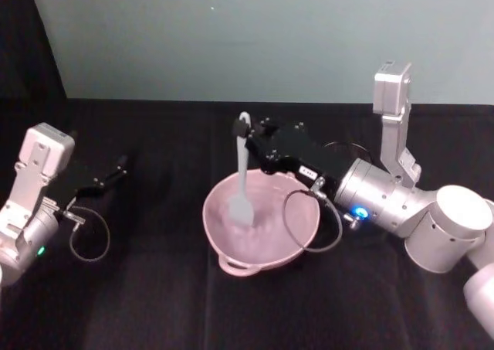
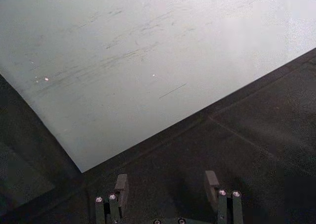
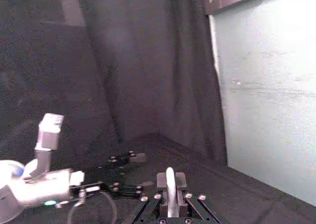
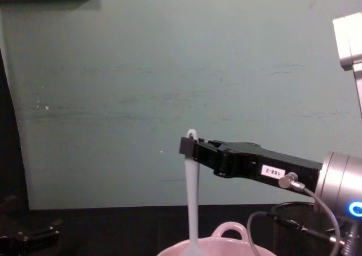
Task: Use the one hand to pick up the spoon and stir the clear water in the bowl.
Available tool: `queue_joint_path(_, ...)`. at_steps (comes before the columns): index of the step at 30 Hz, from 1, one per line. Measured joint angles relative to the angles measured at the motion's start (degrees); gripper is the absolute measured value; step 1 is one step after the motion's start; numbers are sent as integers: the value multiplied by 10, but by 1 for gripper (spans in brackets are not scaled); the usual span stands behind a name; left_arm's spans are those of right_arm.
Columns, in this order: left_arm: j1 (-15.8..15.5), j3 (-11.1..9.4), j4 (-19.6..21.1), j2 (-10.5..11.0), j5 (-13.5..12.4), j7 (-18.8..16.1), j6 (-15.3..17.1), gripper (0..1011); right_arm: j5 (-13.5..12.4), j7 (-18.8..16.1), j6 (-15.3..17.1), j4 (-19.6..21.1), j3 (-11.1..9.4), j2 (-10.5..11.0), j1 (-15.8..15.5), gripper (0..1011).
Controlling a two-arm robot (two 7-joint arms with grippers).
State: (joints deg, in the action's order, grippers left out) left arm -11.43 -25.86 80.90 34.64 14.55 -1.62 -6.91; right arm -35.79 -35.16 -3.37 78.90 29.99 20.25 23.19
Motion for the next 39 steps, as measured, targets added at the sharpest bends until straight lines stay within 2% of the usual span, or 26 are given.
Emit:
queue_joint_path(3, 0, 0, 0, 0, 0, 0, 0, 1011, 1, 1, -4, -25, -5, -4, 14, 106)
queue_joint_path(9, 0, 0, 0, 0, 0, 0, 0, 1011, 7, 10, -4, -35, -17, 4, 19, 106)
queue_joint_path(15, 0, 0, 0, 0, 0, 0, 0, 1011, 10, 24, 1, -3, -37, 28, -4, 106)
queue_joint_path(19, 0, 0, 0, 0, 0, 0, 0, 1011, 12, 27, 9, 23, -40, 40, -20, 106)
queue_joint_path(24, 0, 0, 0, 0, 0, 0, 0, 1011, 15, 27, 17, 49, -35, 48, -35, 106)
queue_joint_path(29, 0, 0, 0, 0, 0, 0, 0, 1011, 16, 22, 25, 76, -18, 48, -49, 106)
queue_joint_path(39, 0, 0, 0, 0, 0, 0, 0, 1011, 18, 18, 21, 92, -7, 41, -50, 106)
